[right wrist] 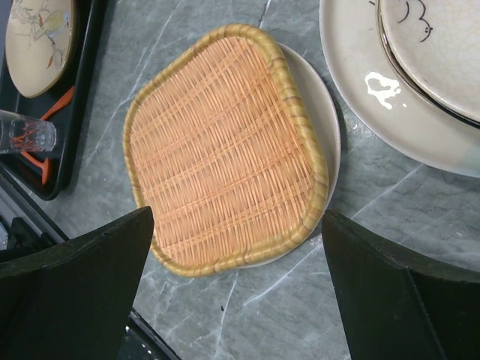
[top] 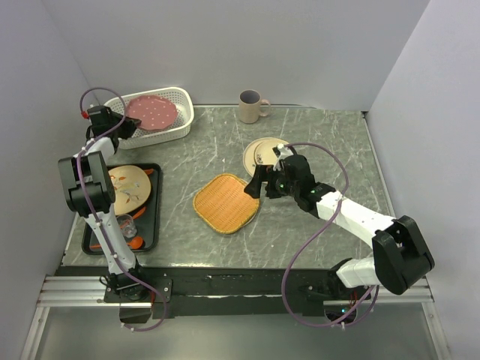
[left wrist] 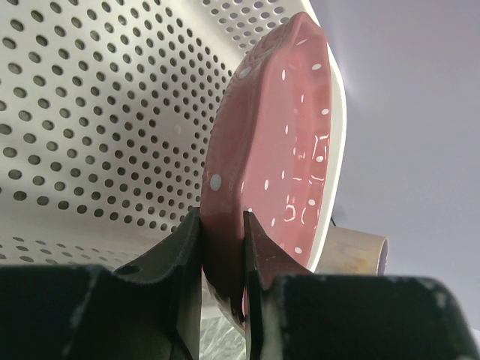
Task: Place the plates into the plastic bin on the countertop
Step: Place the plate in the plastic bin.
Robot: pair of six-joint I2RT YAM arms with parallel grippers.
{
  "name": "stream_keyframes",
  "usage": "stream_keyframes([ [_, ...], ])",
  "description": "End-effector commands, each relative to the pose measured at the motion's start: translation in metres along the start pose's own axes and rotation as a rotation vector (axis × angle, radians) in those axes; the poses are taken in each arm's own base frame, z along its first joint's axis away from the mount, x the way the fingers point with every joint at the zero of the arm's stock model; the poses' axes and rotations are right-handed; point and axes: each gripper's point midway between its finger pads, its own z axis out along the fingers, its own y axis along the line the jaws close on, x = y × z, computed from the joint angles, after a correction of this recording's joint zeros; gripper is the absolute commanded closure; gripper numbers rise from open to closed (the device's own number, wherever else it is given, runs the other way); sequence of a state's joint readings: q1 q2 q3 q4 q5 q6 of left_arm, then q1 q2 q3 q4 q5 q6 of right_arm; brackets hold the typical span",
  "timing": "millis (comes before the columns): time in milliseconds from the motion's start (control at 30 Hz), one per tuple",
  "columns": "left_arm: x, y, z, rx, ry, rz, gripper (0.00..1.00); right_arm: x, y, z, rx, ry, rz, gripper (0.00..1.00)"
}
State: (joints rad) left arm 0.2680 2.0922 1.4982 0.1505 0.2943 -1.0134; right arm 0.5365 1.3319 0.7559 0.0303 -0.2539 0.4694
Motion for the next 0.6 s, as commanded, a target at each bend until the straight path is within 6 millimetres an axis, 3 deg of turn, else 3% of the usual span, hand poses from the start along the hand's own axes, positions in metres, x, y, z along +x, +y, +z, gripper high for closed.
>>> stream_keyframes([
  [0, -0.049, -0.088, -0.022, 0.239, -0.13, 0.061, 0.99, -0.026, 0.011, -0.005, -0.018, -0.067, -0.038, 0.0],
  [333, -0.053, -0.091, -0.004, 0.236, -0.092, 0.074, 0.99, -0.024, 0.011, 0.0, -0.026, -0.051, -0.032, 0.0],
  [567, -0.051, -0.071, 0.011, 0.179, -0.079, 0.094, 0.99, -0.022, 0.011, 0.003, -0.029, -0.04, -0.028, 0.0],
])
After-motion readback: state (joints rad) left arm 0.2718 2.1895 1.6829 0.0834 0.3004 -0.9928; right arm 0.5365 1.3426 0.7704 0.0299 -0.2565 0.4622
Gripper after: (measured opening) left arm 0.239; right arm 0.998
